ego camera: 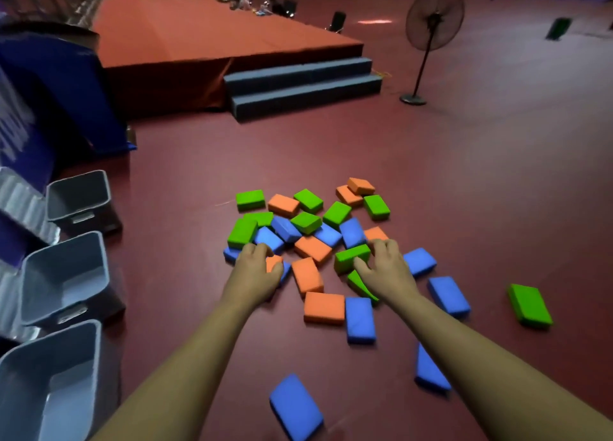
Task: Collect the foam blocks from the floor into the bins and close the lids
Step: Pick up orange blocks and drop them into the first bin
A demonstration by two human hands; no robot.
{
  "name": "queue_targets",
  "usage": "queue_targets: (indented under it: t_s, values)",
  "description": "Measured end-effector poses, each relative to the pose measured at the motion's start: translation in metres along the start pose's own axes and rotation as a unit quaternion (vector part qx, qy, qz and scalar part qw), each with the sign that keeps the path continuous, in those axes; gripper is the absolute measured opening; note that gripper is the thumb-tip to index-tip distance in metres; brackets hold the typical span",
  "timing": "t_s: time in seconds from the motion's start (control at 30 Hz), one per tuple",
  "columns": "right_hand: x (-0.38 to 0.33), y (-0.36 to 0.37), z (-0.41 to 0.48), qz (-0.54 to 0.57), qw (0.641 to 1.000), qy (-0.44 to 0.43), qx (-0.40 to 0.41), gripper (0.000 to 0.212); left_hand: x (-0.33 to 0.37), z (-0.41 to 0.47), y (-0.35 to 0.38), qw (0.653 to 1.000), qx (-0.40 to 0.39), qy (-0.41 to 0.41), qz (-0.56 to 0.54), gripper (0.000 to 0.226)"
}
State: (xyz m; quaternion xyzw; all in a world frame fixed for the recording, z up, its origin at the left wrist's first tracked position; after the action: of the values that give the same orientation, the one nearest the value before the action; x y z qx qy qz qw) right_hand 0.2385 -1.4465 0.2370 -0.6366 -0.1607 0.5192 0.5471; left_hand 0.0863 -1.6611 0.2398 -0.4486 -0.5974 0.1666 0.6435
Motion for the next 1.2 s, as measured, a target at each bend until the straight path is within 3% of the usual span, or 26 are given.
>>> queue_targets:
  t_s: [0.3,0.53,0.7,1.0,1.2]
  values:
    - [0.067,0.073,0.126,-0.006,0.995,0.102,-0.017,0.050,0.006,0.187,0.093,0.996,-0.086,0.026,0.029,0.024]
    - [0.116,0.178,0.228,0.009,0.980,0.190,-0.060,0.044,-0.033,0.346,0.188,0.979,-0.182,0.018,0.092,0.023]
    - [0.182,0.270,0.278,-0.005,0.971,0.199,-0.130,0.047,-0.075,0.414,0.278,0.967,-0.234,-0.019,0.101,0.019]
    - [0.353,0.523,0.333,-0.012,0.955,0.137,-0.262,0.048,-0.219,0.476,0.524,0.944,-0.274,-0.165,0.085,0.009]
    - [0.456,0.669,0.342,-0.044,0.921,0.106,-0.372,0.059,-0.315,0.472,0.670,0.899,-0.274,-0.337,0.046,0.025]
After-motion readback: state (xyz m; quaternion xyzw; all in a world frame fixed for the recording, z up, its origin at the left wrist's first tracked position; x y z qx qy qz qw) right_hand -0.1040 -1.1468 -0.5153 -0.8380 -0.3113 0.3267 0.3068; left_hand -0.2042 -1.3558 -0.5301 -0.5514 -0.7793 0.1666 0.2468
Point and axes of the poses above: each hand's wrist, its own z-axis towards the middle knuckle, its own y-axis out of the palm, x = y × z, the point moved 1 cm from there along z, towards the middle knuckle, and after that the axes turned 13 degrees about -y, right-handed, at the moved point
